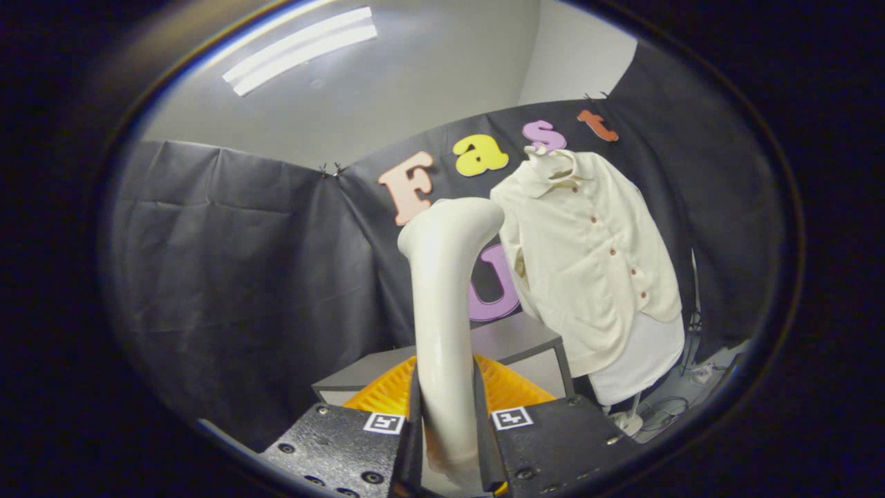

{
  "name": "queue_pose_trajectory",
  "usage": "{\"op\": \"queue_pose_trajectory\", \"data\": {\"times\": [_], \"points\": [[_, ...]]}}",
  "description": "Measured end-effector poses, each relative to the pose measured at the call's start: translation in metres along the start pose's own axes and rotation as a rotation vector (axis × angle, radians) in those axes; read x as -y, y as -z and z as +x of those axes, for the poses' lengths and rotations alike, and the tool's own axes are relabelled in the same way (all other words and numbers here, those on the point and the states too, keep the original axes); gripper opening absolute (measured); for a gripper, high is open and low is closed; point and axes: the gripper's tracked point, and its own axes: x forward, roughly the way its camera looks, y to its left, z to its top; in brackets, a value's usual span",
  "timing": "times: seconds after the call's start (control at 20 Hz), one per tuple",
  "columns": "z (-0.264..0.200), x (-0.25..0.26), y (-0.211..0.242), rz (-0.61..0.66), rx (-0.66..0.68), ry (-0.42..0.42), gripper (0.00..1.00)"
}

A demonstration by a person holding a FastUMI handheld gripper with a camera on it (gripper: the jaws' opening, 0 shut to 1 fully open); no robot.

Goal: Iron the clothes twice with a garment steamer, once on the left side and once on the right side.

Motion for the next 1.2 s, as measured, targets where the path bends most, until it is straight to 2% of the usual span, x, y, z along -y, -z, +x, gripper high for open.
{"op": "queue_pose_trajectory", "data": {"times": [0.1,0.55,0.75,1.2], "points": [[-0.004,-0.019,0.005,-0.020,-0.012,0.026,0.32],[-0.036,-0.101,-0.009,-0.154,0.044,-0.001,0.31],[-0.040,-0.113,-0.014,-0.215,0.056,-0.012,0.31],[-0.040,-0.099,-0.017,-0.230,0.050,0.017,0.32]]}}
